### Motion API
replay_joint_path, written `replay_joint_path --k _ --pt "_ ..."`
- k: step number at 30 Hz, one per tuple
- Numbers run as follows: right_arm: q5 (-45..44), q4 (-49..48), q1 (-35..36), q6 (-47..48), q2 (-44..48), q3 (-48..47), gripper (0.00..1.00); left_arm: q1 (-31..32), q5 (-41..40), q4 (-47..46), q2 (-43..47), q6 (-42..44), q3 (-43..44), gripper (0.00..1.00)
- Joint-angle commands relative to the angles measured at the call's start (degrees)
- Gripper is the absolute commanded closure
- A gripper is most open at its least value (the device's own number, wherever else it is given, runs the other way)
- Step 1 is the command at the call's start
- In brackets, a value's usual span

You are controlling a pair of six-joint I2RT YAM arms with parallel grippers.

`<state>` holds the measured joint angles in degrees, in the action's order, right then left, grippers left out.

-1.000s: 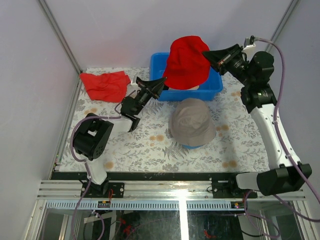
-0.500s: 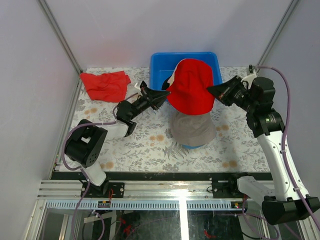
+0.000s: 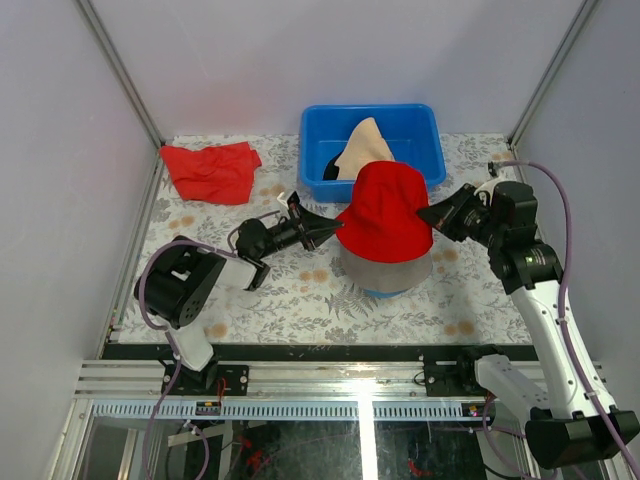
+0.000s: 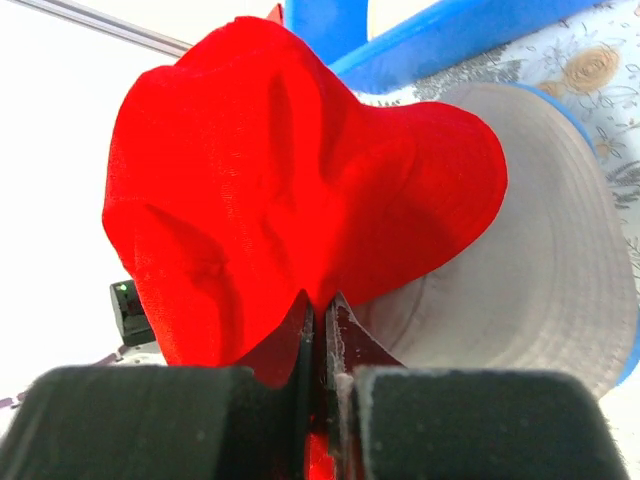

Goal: Stack the hats

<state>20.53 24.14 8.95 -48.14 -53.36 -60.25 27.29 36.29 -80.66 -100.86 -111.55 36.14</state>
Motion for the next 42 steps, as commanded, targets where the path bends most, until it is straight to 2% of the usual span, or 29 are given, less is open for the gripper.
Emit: replay_joint_path --k 1,3,6,12,13,14,17,19,24,30,33,39,42 --pt "-1.2 2.3 0.0 3.5 3.5 2.7 1.00 0.2 4.7 -5.1 0.1 4.7 -2.8 1.00" --pt "-1.8 3.4 0.1 4.1 4.6 4.6 1.00 0.2 6.2 -3.0 0.3 7.2 -3.0 1.00" --pt "-2.4 4.9 0.1 5.8 6.0 6.5 0.89 0.2 7.9 0.0 0.0 11.0 -2.8 1.00" --pt "-9.3 9.5 0.1 8.8 8.4 2.3 0.32 0.1 9.5 -2.0 -3.6 12.5 -3.5 1.00" --pt "-11.4 10.7 0.1 9.2 8.4 1.3 0.24 0.0 9.5 -2.5 -4.2 12.5 -4.1 1.00" --pt "-13.3 11.7 0.1 9.3 8.2 0.6 0.20 -0.2 9.4 -3.5 -5.0 12.3 -4.7 1.00" --pt "-18.7 15.4 -0.1 8.2 6.7 -0.7 0.18 -0.8 9.3 -7.0 -7.2 10.3 -6.4 1.00" --pt "-18.7 16.5 -0.6 7.4 5.5 0.0 0.18 -1.2 9.7 -8.3 -8.1 9.9 -6.5 1.00" --pt "-7.9 9.2 -4.2 4.5 5.4 5.3 0.18 -2.3 10.9 -6.7 -9.2 10.8 -6.3 1.00" --pt "7.1 0.7 -13.1 0.8 6.7 12.6 0.21 -4.2 12.8 -5.5 -9.5 11.5 -5.8 1.00" --pt "12.3 -6.4 -13.3 -3.7 6.9 15.4 0.24 -4.3 14.0 -1.7 -8.5 13.5 -4.3 1.00" --pt "19.6 -19.4 -13.3 -10.5 5.0 16.3 0.24 -4.3 15.2 3.3 -7.5 16.4 -1.8 1.00" --pt "20.4 -21.3 -13.3 -11.2 2.8 14.8 0.24 -4.3 15.5 4.1 -7.7 16.8 -1.0 1.00"
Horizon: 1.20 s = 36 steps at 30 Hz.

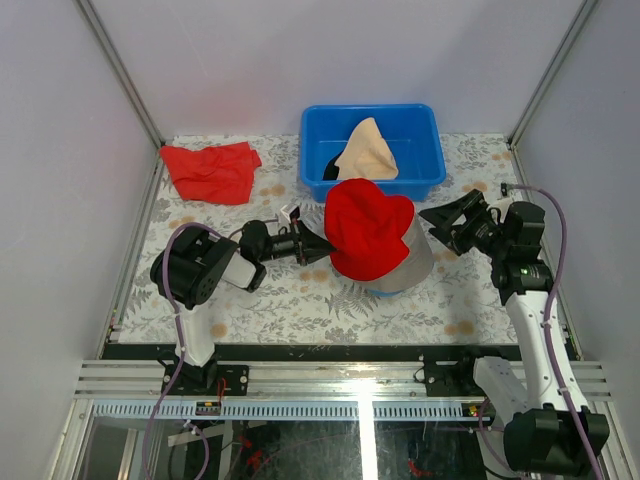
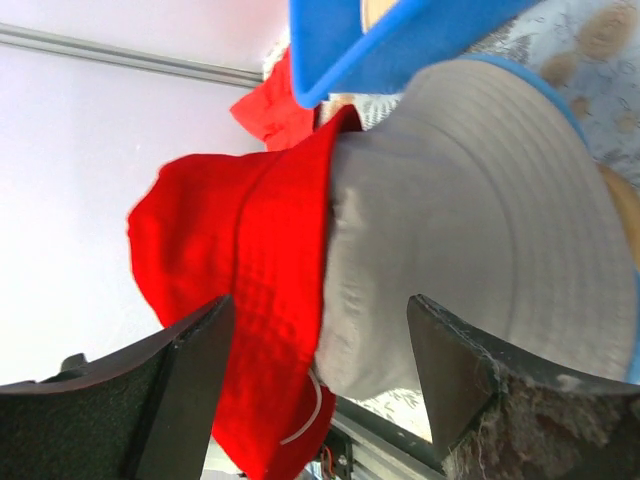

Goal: Stack the hats

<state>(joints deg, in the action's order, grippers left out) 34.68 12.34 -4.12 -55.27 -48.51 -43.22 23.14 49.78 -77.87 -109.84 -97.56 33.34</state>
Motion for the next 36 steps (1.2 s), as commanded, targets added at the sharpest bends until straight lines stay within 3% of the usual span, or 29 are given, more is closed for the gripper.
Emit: replay_joint_path --k 1,9,19,30,36 --pt "6.6 -9.6 -0.2 -3.9 -2.7 -2.7 0.24 -0.1 2.2 1.4 1.2 2.9 2.0 1.00" --pt "9.2 -10.7 0.2 -6.2 -5.0 -3.5 0.25 -0.1 2.2 1.8 0.1 2.8 3.7 1.00" --pt "13.1 3.1 1.1 -7.3 -0.3 -6.7 0.25 -0.1 2.1 3.7 0.3 3.2 6.3 1.00" --pt "19.1 -0.9 1.6 -21.4 6.2 3.0 0.25 -0.1 1.5 2.9 0.5 3.1 5.4 1.00" --pt "19.7 -0.3 1.6 -24.6 8.2 5.2 0.24 -0.1 1.2 2.6 0.7 3.1 4.7 1.00"
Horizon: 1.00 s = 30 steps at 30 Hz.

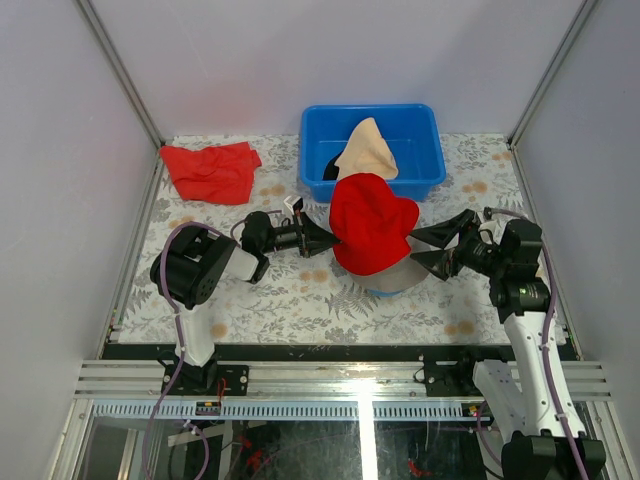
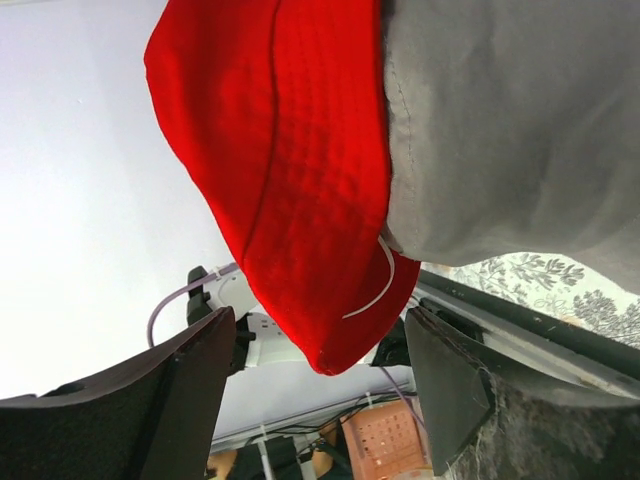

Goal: Stack the hats

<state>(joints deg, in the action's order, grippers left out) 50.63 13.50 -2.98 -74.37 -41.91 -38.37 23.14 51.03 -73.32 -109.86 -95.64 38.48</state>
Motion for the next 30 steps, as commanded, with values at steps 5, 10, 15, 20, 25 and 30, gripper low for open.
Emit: replay_joint_path --k 5,10,15,20,25,30 --pt "3.1 -5.7 1.0 -10.8 2.7 2.3 0.23 0.0 -0.1 -2.5 1.0 0.9 -0.9 1.00" --pt "0.2 -9.2 3.0 -14.1 3.6 5.0 0.22 0.1 -0.3 -3.5 1.1 0.5 -1.4 1.00" --pt "-3.4 -13.4 6.4 -17.5 3.2 7.0 0.24 0.1 -0.2 -4.1 1.4 0.2 -1.8 1.00" --pt "-5.2 -16.0 6.8 -17.8 1.2 6.3 0.28 0.0 -0.2 -4.5 1.5 -0.1 -2.2 1.00" --pt "-6.4 -17.9 6.9 -18.2 -0.7 4.9 0.30 0.1 -0.1 -4.7 1.5 -0.3 -2.4 1.00" --pt "-7.3 -20.9 6.9 -19.4 -1.9 5.1 0.33 0.0 0.0 -5.2 1.3 -0.5 -2.3 1.00"
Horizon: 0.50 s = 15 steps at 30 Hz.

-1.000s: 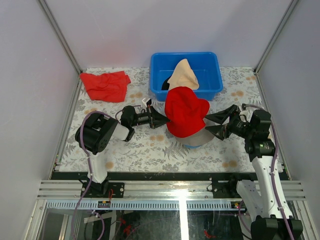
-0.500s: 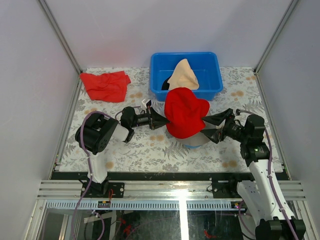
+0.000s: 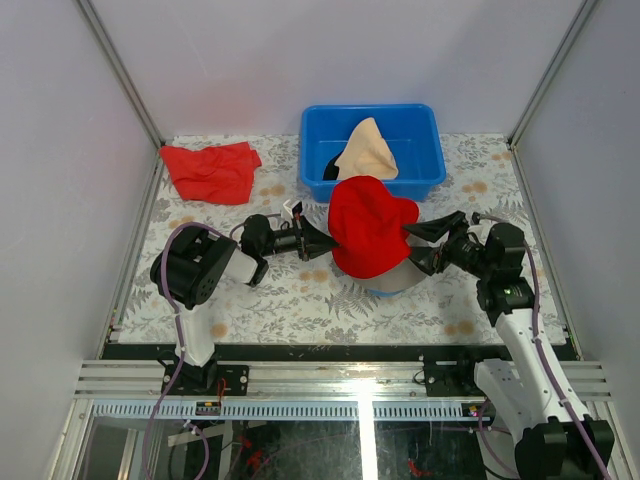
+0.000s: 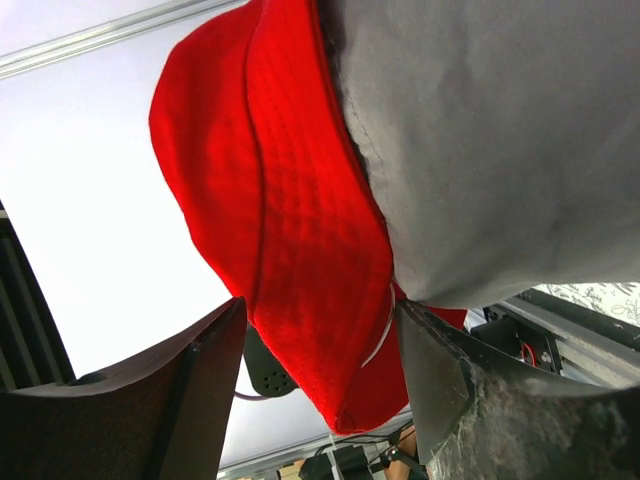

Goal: Stack the hats

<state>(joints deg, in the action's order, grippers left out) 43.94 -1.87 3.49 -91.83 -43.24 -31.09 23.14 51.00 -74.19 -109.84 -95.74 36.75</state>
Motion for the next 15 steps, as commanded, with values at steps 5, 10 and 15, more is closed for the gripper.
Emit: replay_joint_path --k 5,10,15 --pt "-0.5 -6.4 0.3 -2.4 -1.6 -3.5 0.34 0.1 0.3 -4.2 1.2 -0.3 -0.7 1.00" --pt "-1.6 -6.6 0.4 -2.2 -1.5 -3.9 0.35 0.1 0.4 -4.5 1.2 -0.3 -1.0 1.00" --pt "-3.2 -5.4 0.4 0.5 -2.2 -5.3 0.37 0.1 0.6 -4.8 1.5 -0.2 -1.6 1.00"
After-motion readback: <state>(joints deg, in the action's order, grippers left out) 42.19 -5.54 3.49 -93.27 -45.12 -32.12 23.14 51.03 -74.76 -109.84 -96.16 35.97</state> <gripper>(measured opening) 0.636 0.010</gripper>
